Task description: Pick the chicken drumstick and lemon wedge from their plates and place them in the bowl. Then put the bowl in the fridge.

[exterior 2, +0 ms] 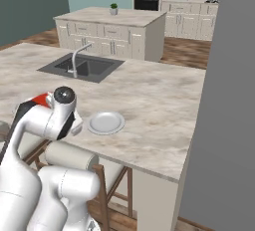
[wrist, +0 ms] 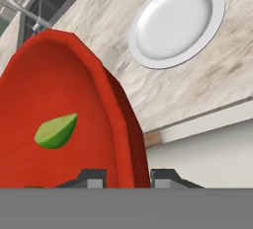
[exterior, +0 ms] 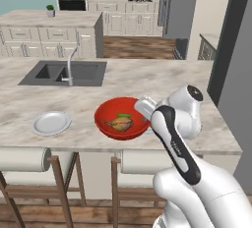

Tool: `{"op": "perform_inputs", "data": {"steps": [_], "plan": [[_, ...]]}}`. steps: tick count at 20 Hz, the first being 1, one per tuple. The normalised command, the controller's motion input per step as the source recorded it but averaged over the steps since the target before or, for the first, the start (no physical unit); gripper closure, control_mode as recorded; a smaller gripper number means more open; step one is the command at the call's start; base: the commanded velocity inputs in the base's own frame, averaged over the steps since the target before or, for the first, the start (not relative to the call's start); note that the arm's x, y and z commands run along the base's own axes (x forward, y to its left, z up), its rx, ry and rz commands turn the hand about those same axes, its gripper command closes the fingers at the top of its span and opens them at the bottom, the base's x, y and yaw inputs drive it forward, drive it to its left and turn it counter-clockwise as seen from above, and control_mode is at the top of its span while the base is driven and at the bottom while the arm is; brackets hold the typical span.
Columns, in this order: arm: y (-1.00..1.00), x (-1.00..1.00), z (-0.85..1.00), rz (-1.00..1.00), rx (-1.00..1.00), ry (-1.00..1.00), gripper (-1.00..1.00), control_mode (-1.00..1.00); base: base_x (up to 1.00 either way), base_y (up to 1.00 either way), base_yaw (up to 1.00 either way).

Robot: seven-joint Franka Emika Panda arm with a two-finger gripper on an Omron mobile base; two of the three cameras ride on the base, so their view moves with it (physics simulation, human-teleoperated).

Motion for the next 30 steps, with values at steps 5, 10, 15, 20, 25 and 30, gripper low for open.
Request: {"op": "perform_inputs", "data": {"steps": [5,10,15,20,25,30], "plan": [[-0.19,-0.20,0.17,0.00,0.13,0.00,1.00,-1.00,0.00,0.00,0.00],[-0.04,-0.04,0.07,0.00,0.08,0.00,1.00,-1.00,0.00,0.00,0.00],[0.00,0.00,0.00,0.00,0.00,0.00,1.00,-1.00,0.00,0.00,0.00],[0.00,0.00,0.00,0.00,0.00,0.00,1.00,-1.00,0.00,0.00,0.00],[0.00,0.00,0.00,0.00,0.00,0.00,1.00,1.00,0.00,0.00,0.00],[0.00,0.00,0.00,0.00,0.00,0.00,1.00,1.00,0.00,0.00,0.00]]}}
